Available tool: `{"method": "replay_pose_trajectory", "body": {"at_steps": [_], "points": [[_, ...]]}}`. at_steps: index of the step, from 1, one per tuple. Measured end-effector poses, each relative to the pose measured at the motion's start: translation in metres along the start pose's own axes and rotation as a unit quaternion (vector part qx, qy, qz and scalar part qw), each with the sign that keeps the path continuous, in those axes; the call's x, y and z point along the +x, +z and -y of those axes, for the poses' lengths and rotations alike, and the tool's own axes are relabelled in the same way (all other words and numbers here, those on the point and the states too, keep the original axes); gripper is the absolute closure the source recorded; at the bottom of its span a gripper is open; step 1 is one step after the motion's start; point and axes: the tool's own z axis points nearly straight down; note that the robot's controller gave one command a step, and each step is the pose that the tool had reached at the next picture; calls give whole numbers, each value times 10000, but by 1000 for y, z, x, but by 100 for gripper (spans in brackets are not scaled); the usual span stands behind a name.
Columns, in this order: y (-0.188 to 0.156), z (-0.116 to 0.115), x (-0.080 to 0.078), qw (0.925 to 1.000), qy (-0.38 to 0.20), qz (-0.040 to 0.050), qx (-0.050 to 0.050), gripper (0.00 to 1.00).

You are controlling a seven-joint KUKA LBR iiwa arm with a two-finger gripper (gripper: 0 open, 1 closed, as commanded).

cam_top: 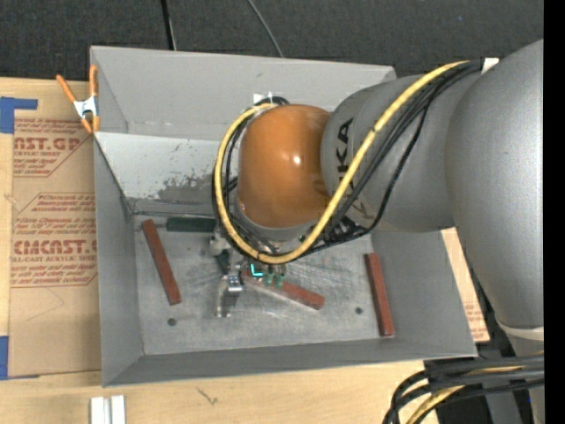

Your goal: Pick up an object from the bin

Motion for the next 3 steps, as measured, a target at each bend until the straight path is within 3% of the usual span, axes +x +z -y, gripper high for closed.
{"method": "replay_pose_trajectory", "body": {"at_steps": [1,2,3], "points": [[-5,1,-2,10000,8,36,-7,0],[13,44,-29,9997,-227,52,-12,0],[84,47,-52,9994,-344,101,-17,100]]}}
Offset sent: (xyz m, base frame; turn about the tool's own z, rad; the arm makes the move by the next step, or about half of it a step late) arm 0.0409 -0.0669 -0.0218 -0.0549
